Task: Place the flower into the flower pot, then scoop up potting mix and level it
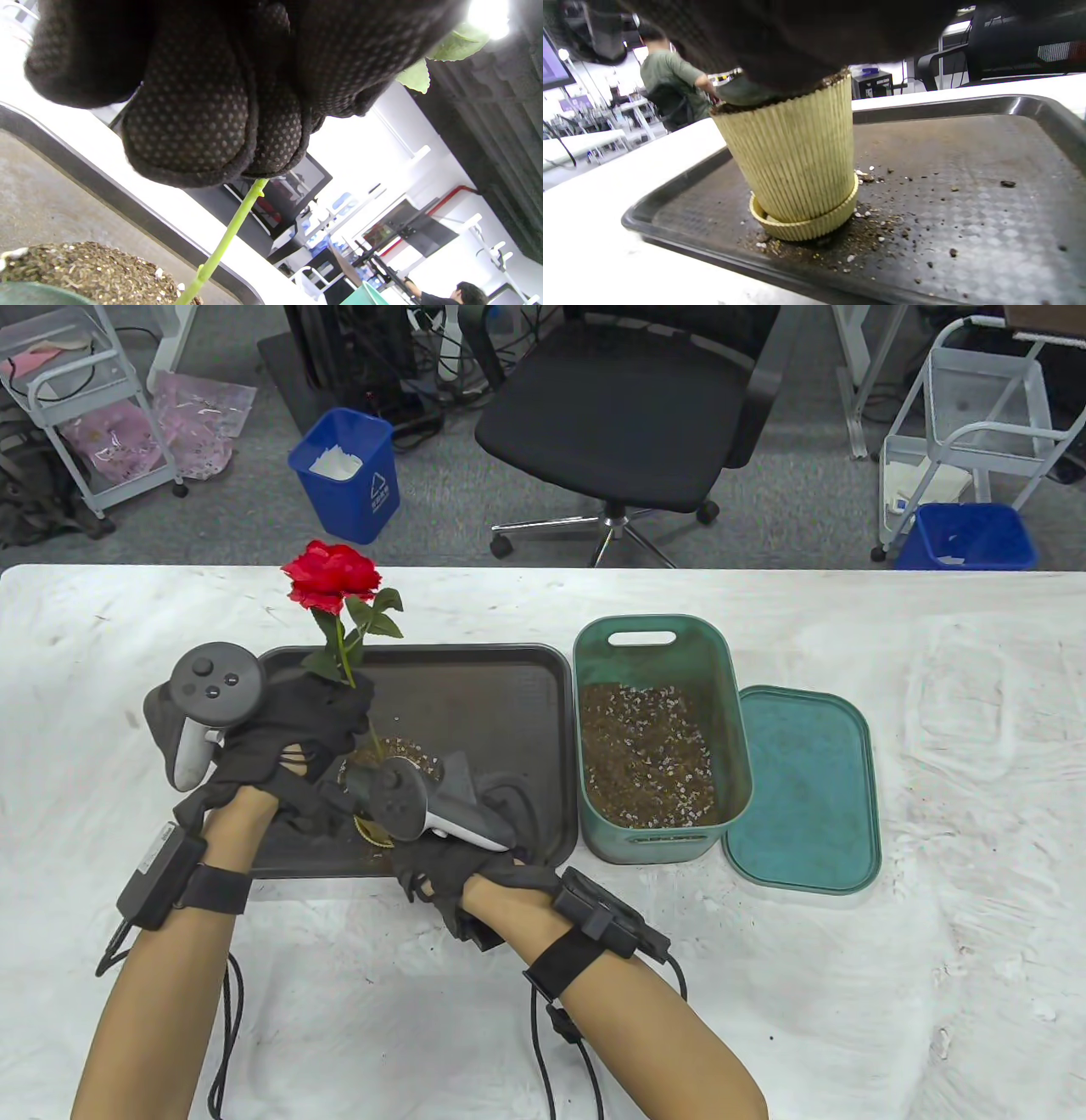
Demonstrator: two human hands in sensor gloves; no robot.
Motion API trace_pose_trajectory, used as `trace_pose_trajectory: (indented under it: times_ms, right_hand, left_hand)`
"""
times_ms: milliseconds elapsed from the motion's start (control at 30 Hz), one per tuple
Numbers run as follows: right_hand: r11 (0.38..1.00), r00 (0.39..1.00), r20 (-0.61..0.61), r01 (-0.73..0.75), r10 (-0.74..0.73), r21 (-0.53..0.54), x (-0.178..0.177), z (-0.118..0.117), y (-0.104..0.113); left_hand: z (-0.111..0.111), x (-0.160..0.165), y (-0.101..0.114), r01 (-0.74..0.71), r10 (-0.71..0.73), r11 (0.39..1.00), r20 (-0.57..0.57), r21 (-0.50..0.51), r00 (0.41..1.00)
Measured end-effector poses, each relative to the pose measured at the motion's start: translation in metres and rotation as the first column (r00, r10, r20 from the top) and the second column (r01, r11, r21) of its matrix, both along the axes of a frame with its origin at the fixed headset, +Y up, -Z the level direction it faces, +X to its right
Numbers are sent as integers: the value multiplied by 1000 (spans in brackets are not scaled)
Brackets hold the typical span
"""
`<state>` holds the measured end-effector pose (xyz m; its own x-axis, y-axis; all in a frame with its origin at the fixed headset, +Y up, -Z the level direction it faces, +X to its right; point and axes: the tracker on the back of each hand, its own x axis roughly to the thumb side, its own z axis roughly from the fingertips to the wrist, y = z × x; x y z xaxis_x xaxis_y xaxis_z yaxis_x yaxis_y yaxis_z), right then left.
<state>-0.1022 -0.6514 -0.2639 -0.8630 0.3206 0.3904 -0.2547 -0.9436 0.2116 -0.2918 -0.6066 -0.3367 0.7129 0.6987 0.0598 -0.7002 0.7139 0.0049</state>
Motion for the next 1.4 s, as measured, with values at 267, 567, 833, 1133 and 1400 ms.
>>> trace_pose_trajectory:
  times_ms: [267, 567, 833, 1133, 1400]
  right_hand:
    - [977, 999, 28, -48, 43, 206, -15, 15, 7]
    - [993, 993, 114, -53, 42, 103, -23, 12, -4]
    - [999, 992, 125, -27, 30, -21, -25, 5, -4]
    - [998, 995, 73, 59, -62, 34, -7, 12, 10]
    - [999, 996, 86, -39, 39, -7, -8, 12, 4]
  left_hand:
    - [1, 4, 3, 29, -29, 1000, -14, -7, 999]
    - [-4, 10, 3, 52, -52, 999, 2, -7, 999]
    - [-11, 10, 1, 36, -36, 999, 5, -23, 999]
    - [-8, 5, 5, 42, -41, 998, 13, -39, 999]
    - [-5, 9, 5, 39, -39, 999, -3, -36, 999]
